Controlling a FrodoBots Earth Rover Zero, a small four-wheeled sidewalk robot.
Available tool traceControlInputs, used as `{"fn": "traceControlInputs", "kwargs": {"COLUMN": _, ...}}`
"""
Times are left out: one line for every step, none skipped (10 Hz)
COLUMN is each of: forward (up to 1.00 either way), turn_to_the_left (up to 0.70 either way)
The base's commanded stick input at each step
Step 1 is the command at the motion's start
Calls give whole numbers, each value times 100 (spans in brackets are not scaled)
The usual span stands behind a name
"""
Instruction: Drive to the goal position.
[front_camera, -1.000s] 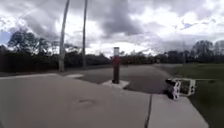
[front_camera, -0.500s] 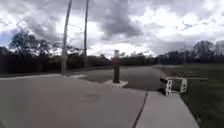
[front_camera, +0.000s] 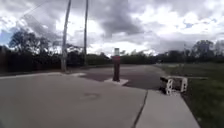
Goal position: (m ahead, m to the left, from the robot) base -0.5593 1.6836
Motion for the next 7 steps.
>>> {"fn": "traceControlInputs", "kwargs": {"forward": 6, "turn_to_the_left": 0}}
{"fn": "traceControlInputs", "kwargs": {"forward": 6, "turn_to_the_left": 0}}
{"fn": "traceControlInputs", "kwargs": {"forward": 6, "turn_to_the_left": 0}}
{"fn": "traceControlInputs", "kwargs": {"forward": 6, "turn_to_the_left": 0}}
{"fn": "traceControlInputs", "kwargs": {"forward": 6, "turn_to_the_left": 0}}
{"fn": "traceControlInputs", "kwargs": {"forward": 6, "turn_to_the_left": 0}}
{"fn": "traceControlInputs", "kwargs": {"forward": 6, "turn_to_the_left": 0}}
